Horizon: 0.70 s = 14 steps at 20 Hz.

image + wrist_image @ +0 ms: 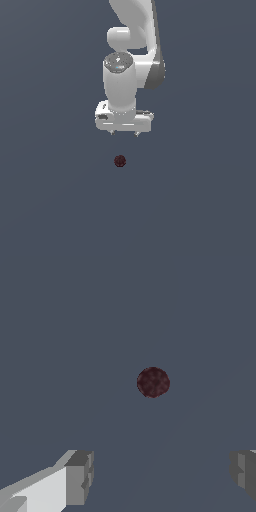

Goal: Pick up the object and move it to a goal position.

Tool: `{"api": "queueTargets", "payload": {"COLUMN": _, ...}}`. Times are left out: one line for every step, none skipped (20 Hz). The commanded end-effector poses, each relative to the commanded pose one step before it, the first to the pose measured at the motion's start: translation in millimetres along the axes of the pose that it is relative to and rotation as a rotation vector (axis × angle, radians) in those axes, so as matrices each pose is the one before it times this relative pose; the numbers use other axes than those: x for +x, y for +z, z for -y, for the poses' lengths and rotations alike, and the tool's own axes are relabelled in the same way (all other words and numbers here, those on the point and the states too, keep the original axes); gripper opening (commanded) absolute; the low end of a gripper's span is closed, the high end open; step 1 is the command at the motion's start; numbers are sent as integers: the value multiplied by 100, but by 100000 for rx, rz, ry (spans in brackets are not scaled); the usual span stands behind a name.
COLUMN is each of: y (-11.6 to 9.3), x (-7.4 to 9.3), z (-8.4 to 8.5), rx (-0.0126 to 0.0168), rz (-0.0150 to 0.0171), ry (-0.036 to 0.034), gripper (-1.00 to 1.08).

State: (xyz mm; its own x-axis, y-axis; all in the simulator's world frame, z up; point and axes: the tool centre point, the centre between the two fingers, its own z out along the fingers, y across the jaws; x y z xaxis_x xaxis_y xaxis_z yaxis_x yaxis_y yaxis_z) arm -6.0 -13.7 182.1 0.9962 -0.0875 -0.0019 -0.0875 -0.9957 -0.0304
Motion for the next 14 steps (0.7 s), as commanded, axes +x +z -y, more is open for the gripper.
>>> {"api": "queueTargets", "payload": {"y": 0, "x": 0, "z": -1, "rx": 0, "rz": 0, "ry": 0, "gripper": 100}}
{"api": "queueTargets", "payload": {"y": -30, "x": 10, "z": 63, "rx": 69, "rz": -29, "ry": -62, "gripper": 100}}
{"api": "queueTargets", "payload": {"y": -82, "x": 31, "z": 175, "rx": 194, "rz": -78, "ry": -167, "gripper": 100}}
{"api": "queueTargets", "payload": {"y": -139, "x": 49, "z": 294, "rx": 329, "rz": -132, "ry": -290, "gripper": 100}}
{"api": "queueTargets", "payload": {"y": -193, "x": 68, "z": 410, "rx": 457, "rz": -181, "ry": -416, "gripper": 100}}
{"api": "queueTargets", "payload": {"y": -251, "x": 83, "z": 531, "rx": 592, "rz": -232, "ry": -570, "gripper": 100}}
{"api": "queueTargets", "payload": {"y": -246, "x": 77, "z": 519, "rx": 575, "rz": -223, "ry": -603, "gripper": 100}}
{"api": "queueTargets", "payload": {"y": -194, "x": 56, "z": 405, "rx": 447, "rz": -173, "ry": -525, "gripper": 100}}
{"api": "queueTargets", "payload": {"y": -140, "x": 37, "z": 285, "rx": 309, "rz": -121, "ry": -425, "gripper": 100}}
{"api": "queueTargets", "payload": {"y": -86, "x": 17, "z": 166, "rx": 177, "rz": -71, "ry": -312, "gripper": 100}}
{"api": "queueTargets", "payload": {"y": -24, "x": 1, "z": 34, "rx": 33, "rz": -16, "ry": -133, "gripper": 100}}
{"api": "queueTargets", "payload": {"y": 27, "x": -7, "z": -55, "rx": -66, "rz": 25, "ry": 68, "gripper": 100}}
{"api": "queueTargets", "payload": {"y": 45, "x": -4, "z": -75, "rx": -70, "rz": 32, "ry": 227, "gripper": 100}}
{"api": "queueTargets", "payload": {"y": 49, "x": 9, "z": -47, "rx": -35, "rz": 25, "ry": 360, "gripper": 100}}
